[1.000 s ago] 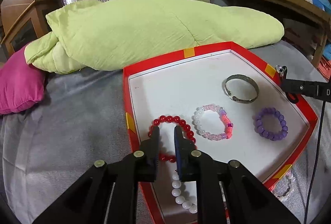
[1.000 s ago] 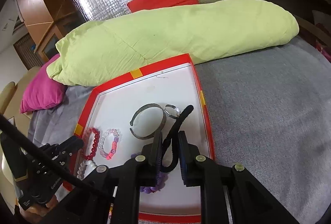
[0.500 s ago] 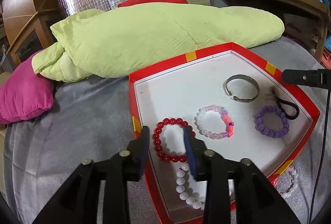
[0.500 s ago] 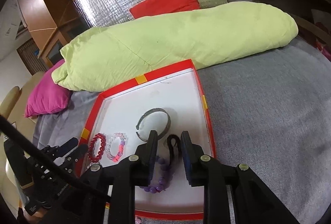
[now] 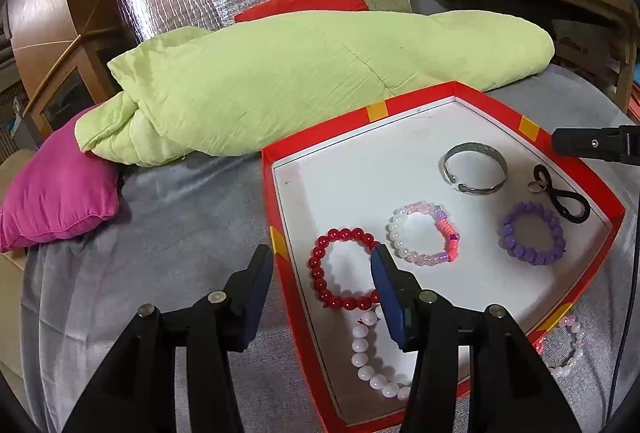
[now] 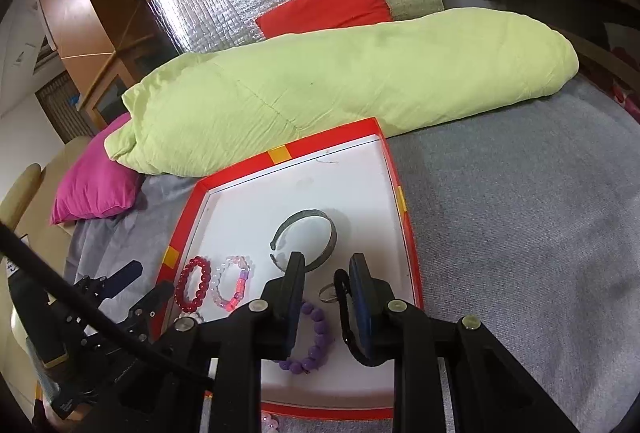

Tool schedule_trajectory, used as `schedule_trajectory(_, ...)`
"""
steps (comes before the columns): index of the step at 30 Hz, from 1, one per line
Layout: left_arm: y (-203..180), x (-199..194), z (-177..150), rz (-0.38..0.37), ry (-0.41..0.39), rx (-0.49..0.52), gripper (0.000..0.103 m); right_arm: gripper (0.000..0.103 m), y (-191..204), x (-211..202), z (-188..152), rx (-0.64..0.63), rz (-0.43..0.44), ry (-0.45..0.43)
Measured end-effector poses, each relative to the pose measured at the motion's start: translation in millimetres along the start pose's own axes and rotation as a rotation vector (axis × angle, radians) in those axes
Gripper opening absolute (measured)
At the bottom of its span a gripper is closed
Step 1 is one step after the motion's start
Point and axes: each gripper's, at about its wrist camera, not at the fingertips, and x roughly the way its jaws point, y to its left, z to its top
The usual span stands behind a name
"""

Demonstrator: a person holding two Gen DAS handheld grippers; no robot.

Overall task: Organize jewelry
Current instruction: 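Open both tools to release the red bracelet and black cord into the tray, then withdraw both tools from the tray toward the remaining bracelets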

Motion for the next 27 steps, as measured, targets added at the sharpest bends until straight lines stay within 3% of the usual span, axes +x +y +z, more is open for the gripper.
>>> schedule_trajectory(7, -2.3, -4.7, -0.5, 0.023, -0.006, 0.012, 0.053, 0.025, 4.5, -3.1, -2.0, -0.011, 0.008, -0.001)
schedule_trajectory(9, -2.5, -5.4, -0.6, 0.028, -0.004, 0.012, 0.058, 0.025, 6.0, -3.7, -2.0, -0.013, 0.01, -0.002)
schedule_trajectory(10, -2.6, -6.3, -0.8, 0.037, -0.007, 0.012, 0.065, 0.025, 7.0, -4.2, -2.3, -0.014, 0.012, -0.002)
schedule_trajectory(27, -4.2, -31.2, -7.1, 0.08, -0.029, 0.013, 0.065, 0.025, 21.8, -23.3, -13.0, -0.04, 0.042, -0.015)
